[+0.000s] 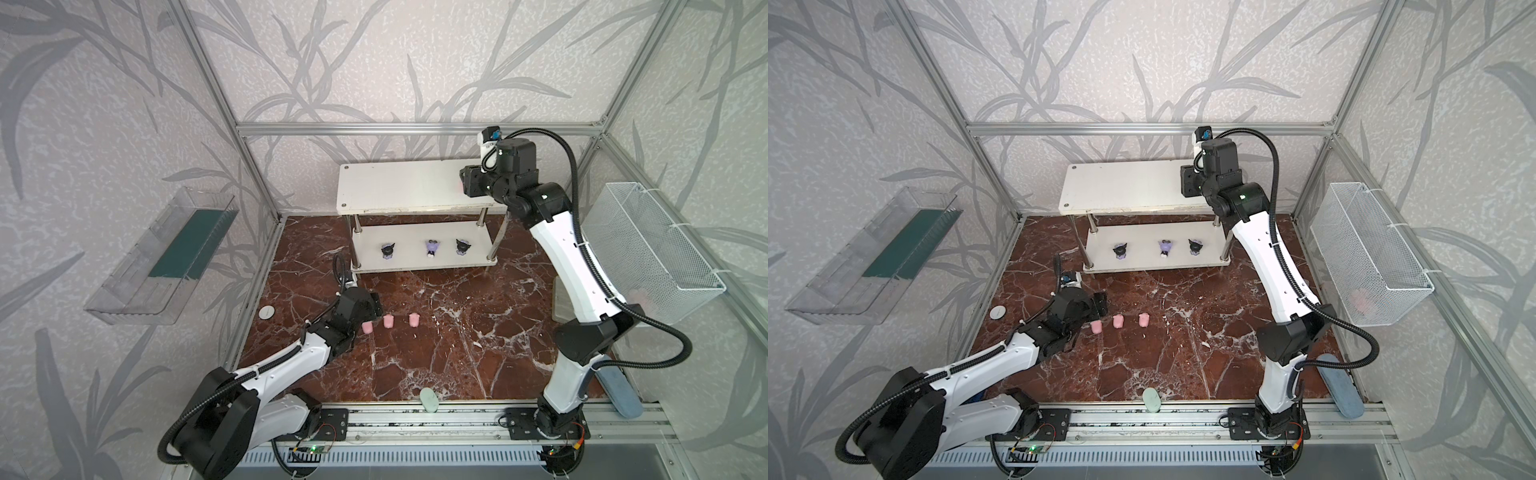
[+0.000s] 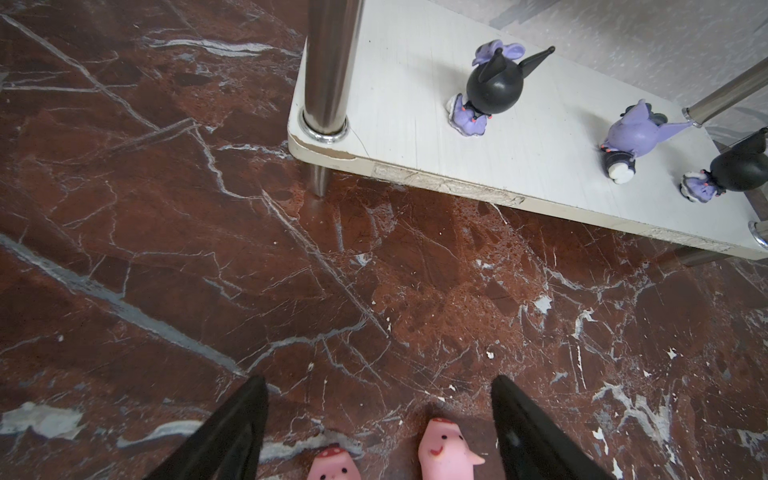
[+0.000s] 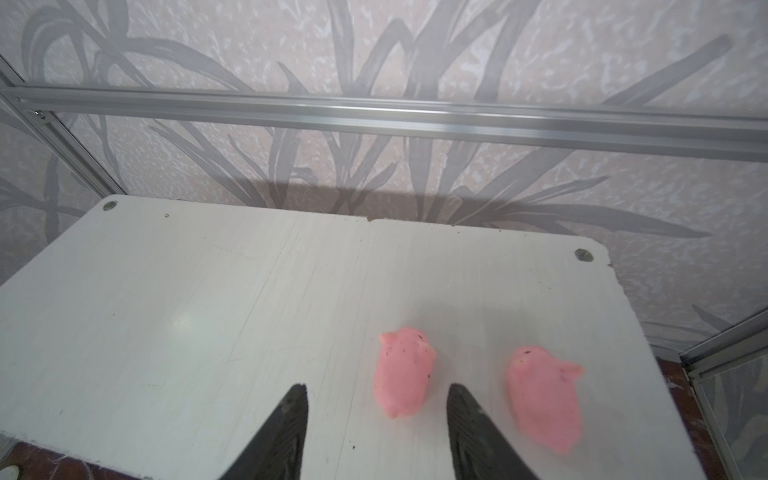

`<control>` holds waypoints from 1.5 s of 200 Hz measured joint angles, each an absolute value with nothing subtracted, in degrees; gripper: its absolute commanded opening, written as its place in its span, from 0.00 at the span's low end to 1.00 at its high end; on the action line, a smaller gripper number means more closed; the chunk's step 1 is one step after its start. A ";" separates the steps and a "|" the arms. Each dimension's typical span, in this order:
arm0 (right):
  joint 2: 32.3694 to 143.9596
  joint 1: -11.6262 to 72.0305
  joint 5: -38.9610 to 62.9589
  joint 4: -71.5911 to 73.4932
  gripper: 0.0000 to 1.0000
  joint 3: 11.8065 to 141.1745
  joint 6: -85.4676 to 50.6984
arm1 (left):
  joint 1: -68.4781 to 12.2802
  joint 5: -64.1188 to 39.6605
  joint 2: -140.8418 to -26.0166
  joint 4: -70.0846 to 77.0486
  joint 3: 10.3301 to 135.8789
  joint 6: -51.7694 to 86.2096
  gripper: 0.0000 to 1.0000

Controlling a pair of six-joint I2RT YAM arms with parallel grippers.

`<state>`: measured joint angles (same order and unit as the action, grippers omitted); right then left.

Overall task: Organize plastic toys on shelves
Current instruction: Place the plastic toy on the shelf, then pick up the plastic toy from the center of the table.

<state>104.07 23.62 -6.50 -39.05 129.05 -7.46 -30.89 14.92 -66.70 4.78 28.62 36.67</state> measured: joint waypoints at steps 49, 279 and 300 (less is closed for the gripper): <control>89.19 23.70 -4.71 -31.42 0.56 113.93 -6.96 | -30.76 14.92 -66.70 4.75 28.62 36.67 0.83; 88.36 61.56 -13.04 1.52 0.64 45.15 -31.68 | -30.26 19.68 -65.08 2.92 28.62 37.15 0.83; 91.55 61.56 -13.26 2.24 0.64 48.05 -32.27 | -30.26 19.94 -65.06 2.83 28.62 37.17 0.83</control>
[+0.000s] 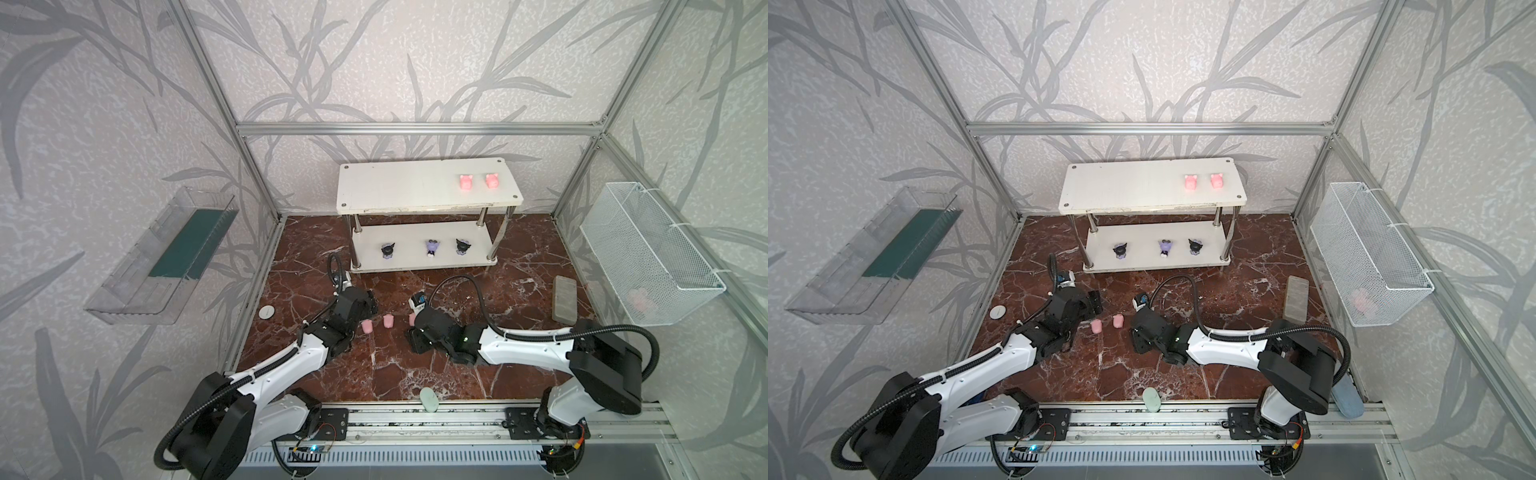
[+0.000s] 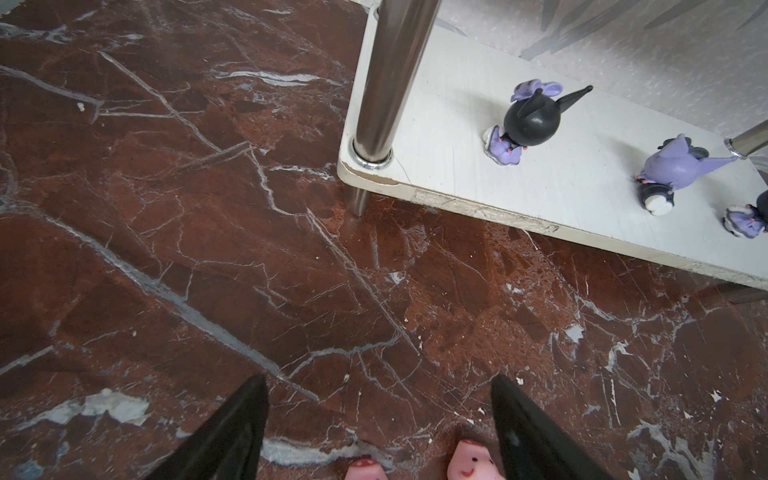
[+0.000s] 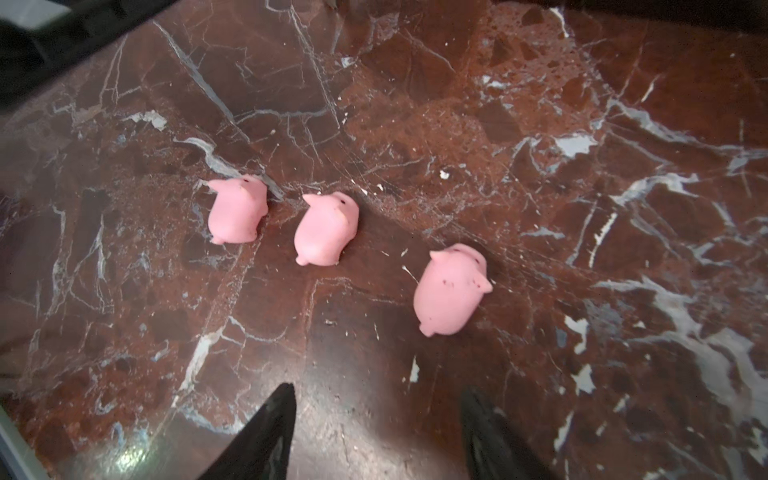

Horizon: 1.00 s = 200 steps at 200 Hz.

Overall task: Organize plastic toys on shelves
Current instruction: Pick up the plastic toy from the center of the table.

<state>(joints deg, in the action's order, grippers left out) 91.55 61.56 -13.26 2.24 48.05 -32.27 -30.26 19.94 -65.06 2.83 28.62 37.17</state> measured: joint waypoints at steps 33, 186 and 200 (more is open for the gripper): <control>94.63 61.56 -15.20 2.26 0.64 51.40 -33.15 | -30.24 20.12 -65.01 2.74 28.62 37.17 0.83; 105.38 60.64 -21.08 -2.15 0.60 58.28 -35.57 | -29.82 20.03 -65.78 3.07 28.62 37.30 0.83; 105.91 60.25 -21.08 -2.26 0.60 58.74 -35.57 | -29.80 19.99 -65.80 3.07 28.62 37.30 0.83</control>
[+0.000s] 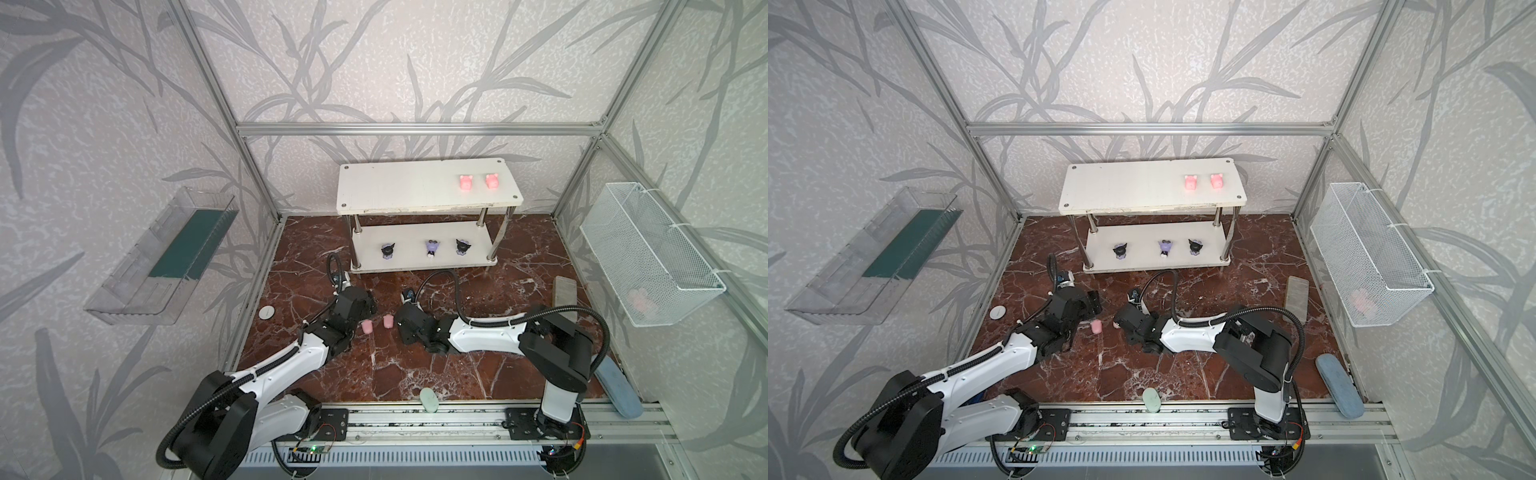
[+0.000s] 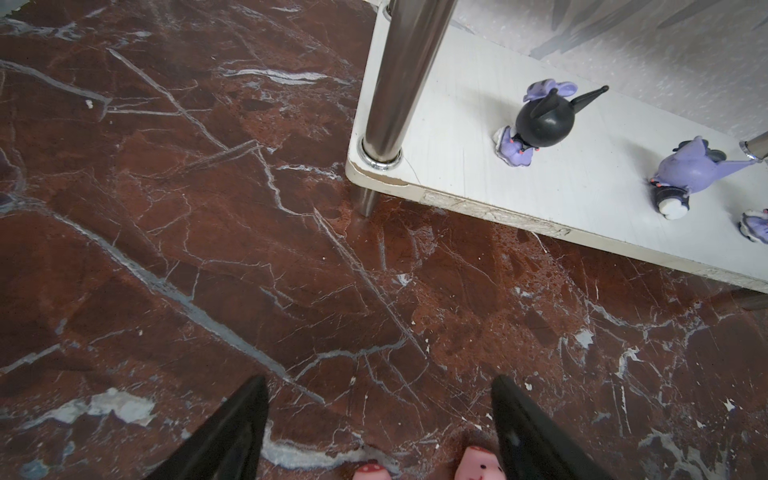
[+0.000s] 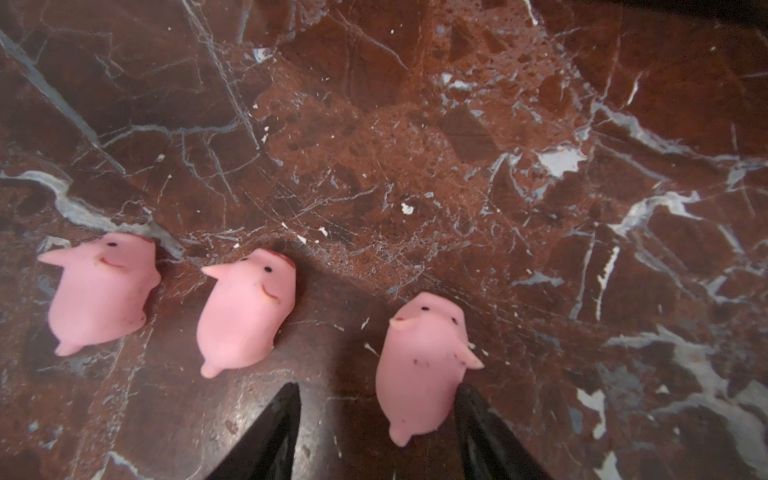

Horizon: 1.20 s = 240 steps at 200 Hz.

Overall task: Organize plastic toys on shelves
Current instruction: Pick up the plastic toy from the center of the table.

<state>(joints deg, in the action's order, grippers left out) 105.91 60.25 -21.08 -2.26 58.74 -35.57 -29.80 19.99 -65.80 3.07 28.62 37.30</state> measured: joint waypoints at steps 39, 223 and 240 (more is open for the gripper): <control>106.80 59.46 -21.23 -3.68 0.59 59.20 -35.57 | -29.54 19.77 -66.32 3.16 28.62 37.30 0.83; 109.40 56.88 -20.99 -4.60 0.27 60.93 -35.70 | -29.10 18.96 -67.33 3.53 28.62 37.58 0.83; 109.01 56.88 -20.86 -5.19 0.25 60.93 -35.75 | -29.04 18.96 -67.33 3.53 28.62 37.58 0.83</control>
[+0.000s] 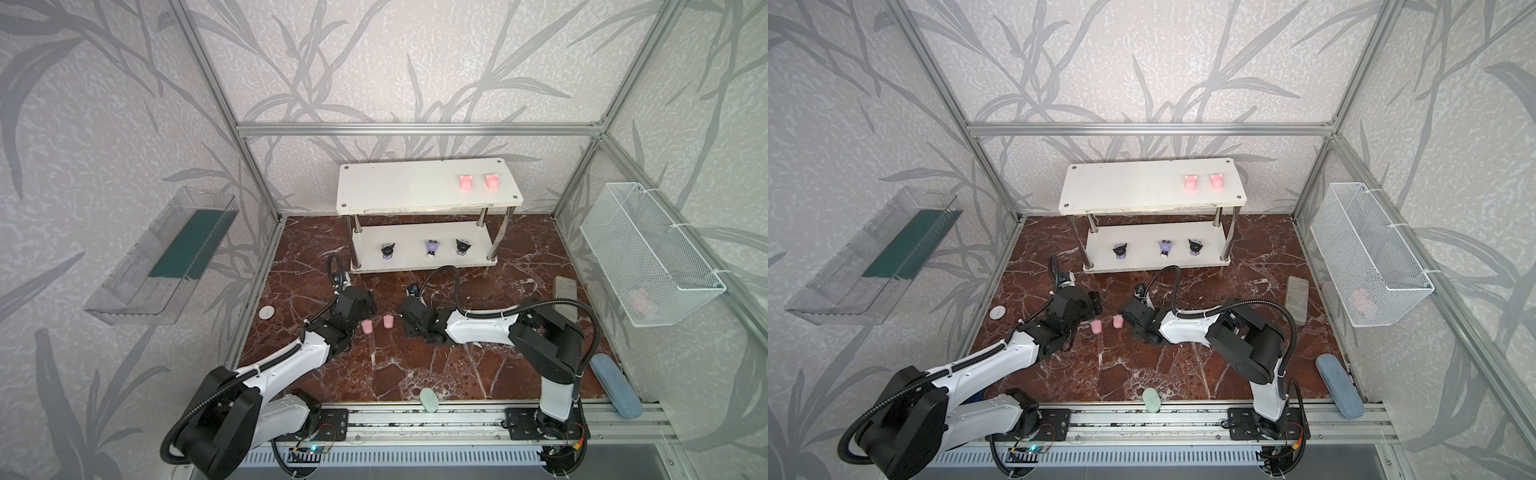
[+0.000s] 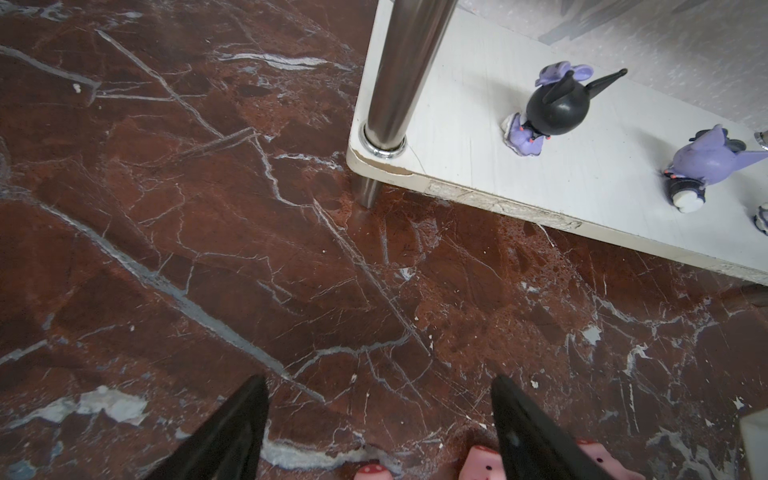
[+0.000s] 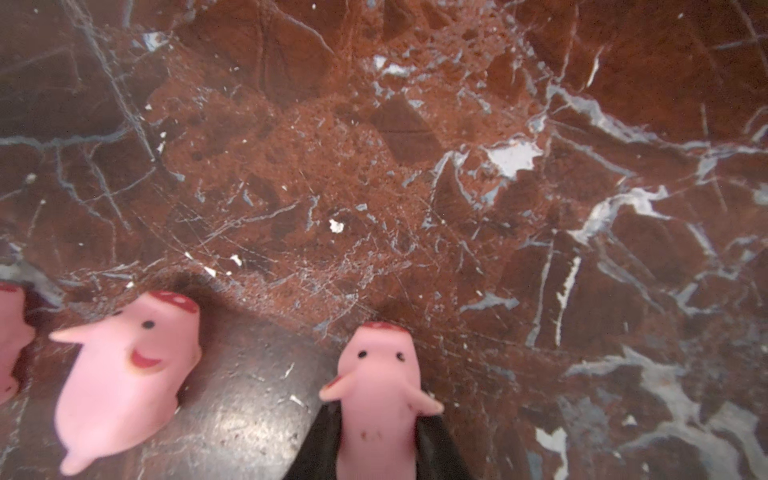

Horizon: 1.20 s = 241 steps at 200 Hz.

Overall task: Organize plastic toys on shelves
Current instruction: Pick up the plastic toy from the center of the table.

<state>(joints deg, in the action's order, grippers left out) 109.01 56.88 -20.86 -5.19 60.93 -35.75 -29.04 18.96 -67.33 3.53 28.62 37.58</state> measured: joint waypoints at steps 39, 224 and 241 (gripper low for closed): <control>103.77 56.88 -20.58 -7.42 0.23 58.94 -35.40 | -28.77 18.92 -67.33 3.53 28.62 37.58 0.83; 93.38 40.99 -18.59 -25.76 0.26 108.31 -9.89 | -28.16 16.78 -67.72 4.95 27.55 38.39 0.83; 99.35 39.53 -17.12 -28.47 0.26 115.79 -9.34 | -28.03 16.78 -67.70 4.91 27.51 38.57 0.82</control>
<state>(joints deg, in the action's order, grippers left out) 99.35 39.53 -17.12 -28.47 115.79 -9.34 -28.03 16.78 -67.70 4.91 27.51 38.57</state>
